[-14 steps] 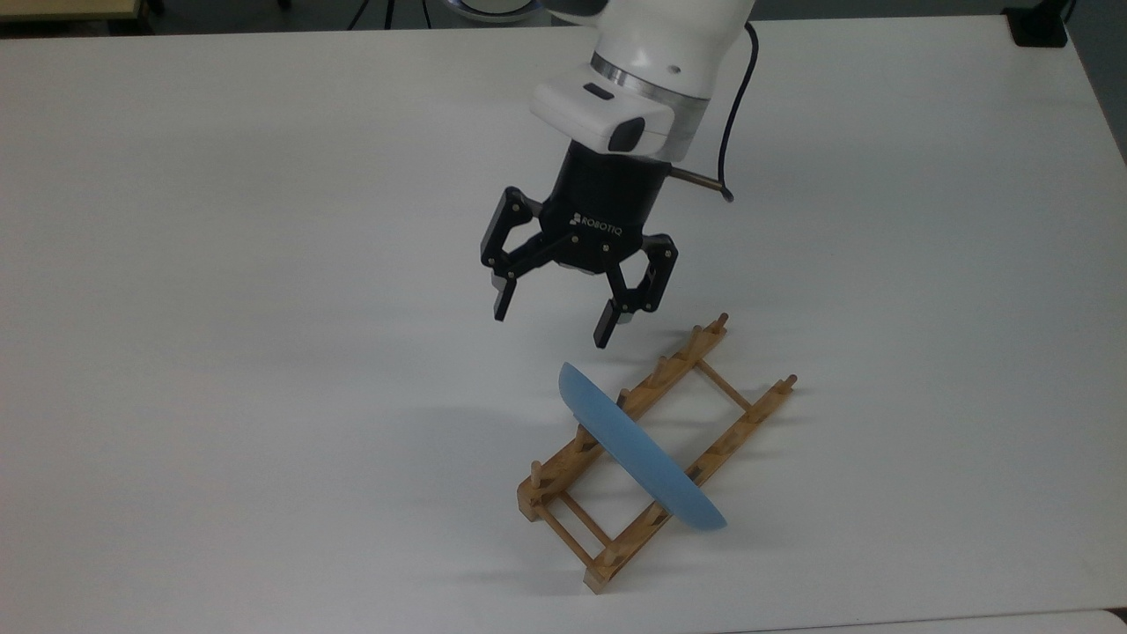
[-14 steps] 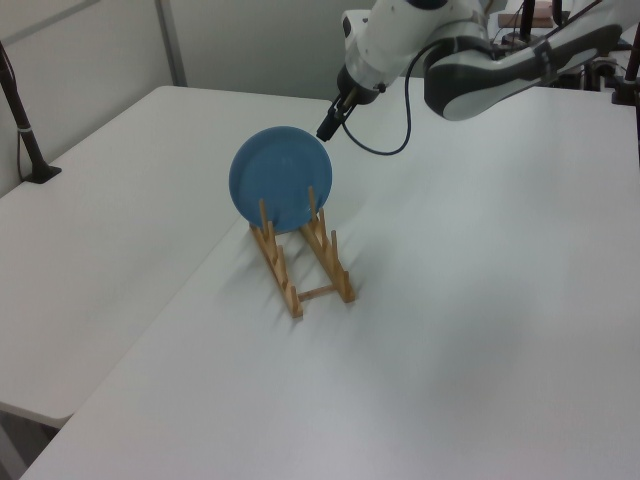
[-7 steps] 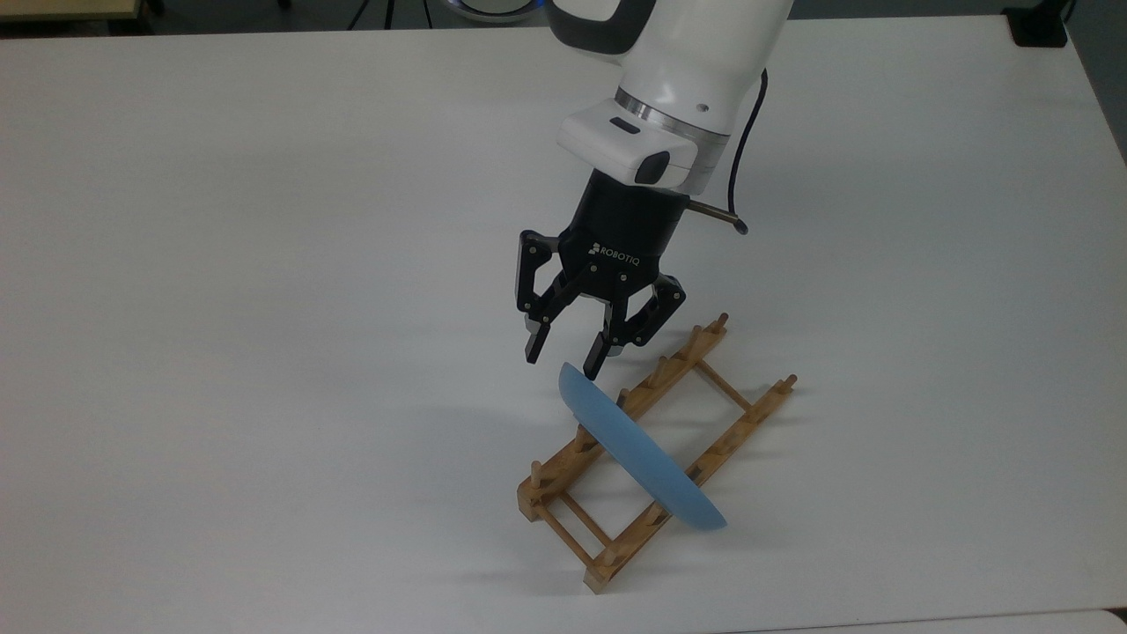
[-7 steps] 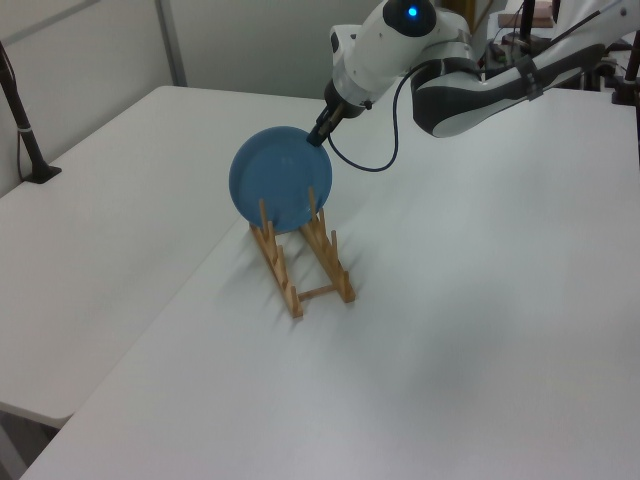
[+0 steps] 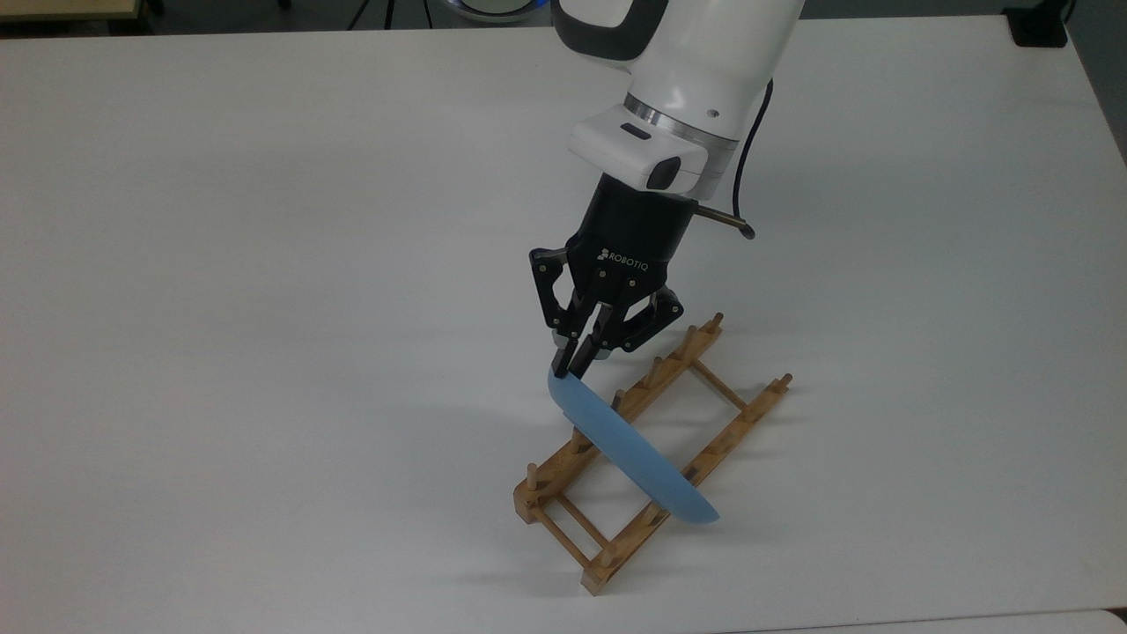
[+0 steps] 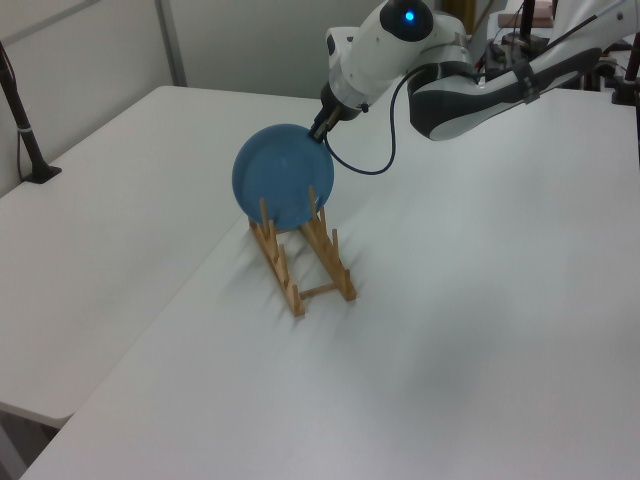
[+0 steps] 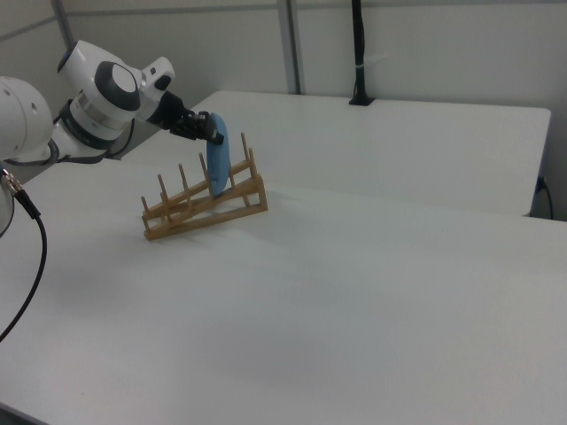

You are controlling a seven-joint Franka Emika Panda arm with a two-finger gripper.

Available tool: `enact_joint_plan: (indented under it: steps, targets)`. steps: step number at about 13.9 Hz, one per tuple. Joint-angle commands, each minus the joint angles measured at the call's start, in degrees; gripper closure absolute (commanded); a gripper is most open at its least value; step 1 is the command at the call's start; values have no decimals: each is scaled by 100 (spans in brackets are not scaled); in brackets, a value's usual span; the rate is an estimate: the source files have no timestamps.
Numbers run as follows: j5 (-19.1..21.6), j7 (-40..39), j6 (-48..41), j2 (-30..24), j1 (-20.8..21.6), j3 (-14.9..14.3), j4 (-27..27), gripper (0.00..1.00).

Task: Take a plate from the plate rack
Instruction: 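Close the gripper on the blue plate's rim, then lift the blue plate up out of the wooden rack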

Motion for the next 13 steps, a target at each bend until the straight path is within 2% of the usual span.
enact_joint_plan:
  steps: [1,4,11,13]
  targets:
    - [-264,105,93,40,43,-66,106,100]
    - [-264,61,93,-30,16,-84,106,100]
    - [-159,17,23,-592,-28,-101,71,100]
    - [-37,17,6,-724,-158,-101,45,100]
